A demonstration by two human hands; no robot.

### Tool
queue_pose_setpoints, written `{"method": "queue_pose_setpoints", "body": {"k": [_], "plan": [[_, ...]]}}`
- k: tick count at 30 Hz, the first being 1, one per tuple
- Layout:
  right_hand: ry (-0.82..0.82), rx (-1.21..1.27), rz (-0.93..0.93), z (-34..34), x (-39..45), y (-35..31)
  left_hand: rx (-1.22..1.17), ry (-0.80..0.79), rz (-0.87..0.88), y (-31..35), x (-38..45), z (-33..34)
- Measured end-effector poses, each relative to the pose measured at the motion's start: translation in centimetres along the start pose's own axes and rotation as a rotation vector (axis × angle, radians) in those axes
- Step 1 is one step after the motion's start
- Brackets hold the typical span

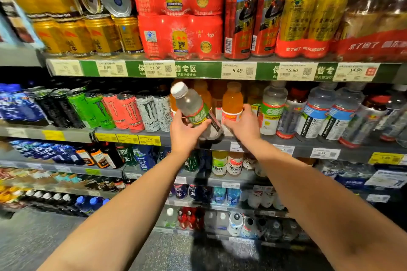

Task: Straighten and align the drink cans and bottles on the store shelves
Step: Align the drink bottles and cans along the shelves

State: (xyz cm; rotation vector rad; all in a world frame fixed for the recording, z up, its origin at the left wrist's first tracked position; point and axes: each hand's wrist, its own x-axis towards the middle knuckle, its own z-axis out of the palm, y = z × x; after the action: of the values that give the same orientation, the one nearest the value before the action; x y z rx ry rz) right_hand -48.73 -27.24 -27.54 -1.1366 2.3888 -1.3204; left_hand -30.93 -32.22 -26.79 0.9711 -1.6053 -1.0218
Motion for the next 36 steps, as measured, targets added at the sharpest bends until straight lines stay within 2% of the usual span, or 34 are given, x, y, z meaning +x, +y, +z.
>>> {"method": "queue_pose_setpoints", "body": {"k": [3,7,15,29,36], "plan": [[-0.05,-0.007,-0.004,0.9,0.9,-0.9,-0.081,0.023,-0.067,-0.3,0.2,-1.5],[-0.095,0.031,0.002,1.7,1.2,-1.1,-0.066,-0.008,-0.066,-0.5,0.4,-2.6],[-0.194,0.137,0.052,1.2,1.7,0.7,0.118,-0.109,0.002,0.4,-0.7,-1.0],[0.143,0.369,-0.018,-4.1,-1.8,6.0,0.15,-0.193,0.069,2.9,0.6,8.3],[0.253,0.352,0.019,-6.0,-2.1,8.0,0.174,-0.221,0.064,3.9,1.1,11.7]]}}
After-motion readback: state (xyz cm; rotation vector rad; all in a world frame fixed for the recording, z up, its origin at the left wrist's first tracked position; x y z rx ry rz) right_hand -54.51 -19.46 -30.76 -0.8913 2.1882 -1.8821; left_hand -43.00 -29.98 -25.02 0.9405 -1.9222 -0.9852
